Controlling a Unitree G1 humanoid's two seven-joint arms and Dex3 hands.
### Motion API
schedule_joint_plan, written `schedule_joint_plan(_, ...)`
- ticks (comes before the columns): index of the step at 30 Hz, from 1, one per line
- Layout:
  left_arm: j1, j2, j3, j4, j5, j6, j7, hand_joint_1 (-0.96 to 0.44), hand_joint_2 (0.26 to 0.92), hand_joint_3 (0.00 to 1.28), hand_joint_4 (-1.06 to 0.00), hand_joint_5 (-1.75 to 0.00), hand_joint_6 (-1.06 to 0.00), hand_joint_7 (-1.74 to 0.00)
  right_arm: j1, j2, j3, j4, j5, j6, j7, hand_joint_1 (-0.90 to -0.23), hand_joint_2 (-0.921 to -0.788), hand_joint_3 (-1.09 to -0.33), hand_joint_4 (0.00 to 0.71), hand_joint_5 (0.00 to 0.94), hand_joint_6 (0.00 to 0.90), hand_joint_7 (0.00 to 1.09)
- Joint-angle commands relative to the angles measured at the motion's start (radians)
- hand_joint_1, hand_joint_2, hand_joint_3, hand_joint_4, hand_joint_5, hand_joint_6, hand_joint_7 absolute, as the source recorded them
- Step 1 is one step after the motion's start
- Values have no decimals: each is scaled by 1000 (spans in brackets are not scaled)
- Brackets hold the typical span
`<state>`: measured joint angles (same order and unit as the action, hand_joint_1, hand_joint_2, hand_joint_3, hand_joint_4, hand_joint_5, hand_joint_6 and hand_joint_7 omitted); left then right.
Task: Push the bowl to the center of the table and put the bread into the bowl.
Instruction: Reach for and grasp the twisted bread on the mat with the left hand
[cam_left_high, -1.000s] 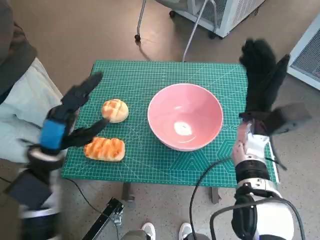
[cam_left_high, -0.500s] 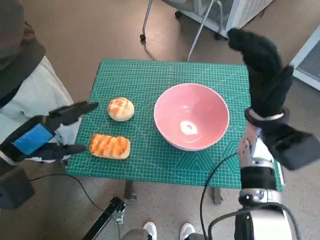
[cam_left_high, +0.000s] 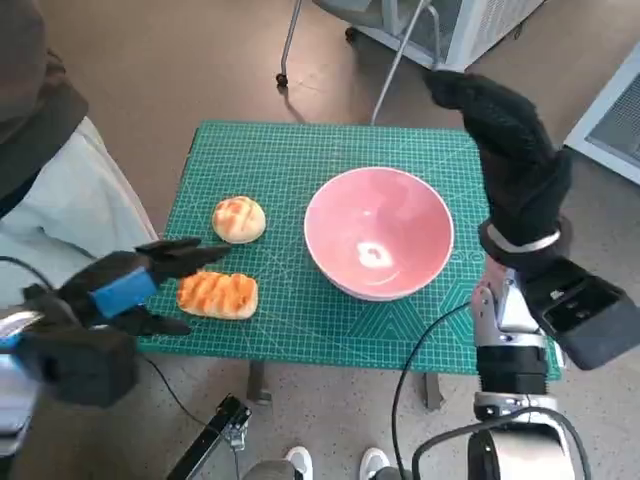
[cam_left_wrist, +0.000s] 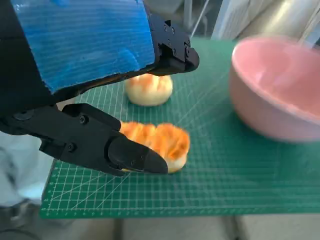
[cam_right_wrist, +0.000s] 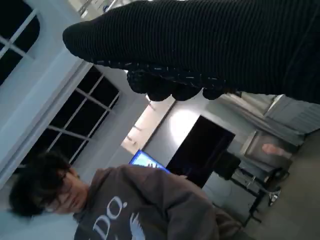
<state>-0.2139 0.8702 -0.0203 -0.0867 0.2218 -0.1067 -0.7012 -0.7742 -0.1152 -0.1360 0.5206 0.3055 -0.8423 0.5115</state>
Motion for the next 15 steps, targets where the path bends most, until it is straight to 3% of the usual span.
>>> schedule_joint_plan(1,-53,-31,-62,76,60,-12,21,-186,809,0,-216,-2,-366,-25,27,1,15,-13,-29,15,-16,-640,-921,-745,335,3,1,920)
schedule_joint_plan(15,-193,-140,-243,377,251,-41,112,-190,812,1,-251,-15,-365,-17,34,-18,24,1,-64,-10,-30,-624,-921,-756,330,3,-1,905)
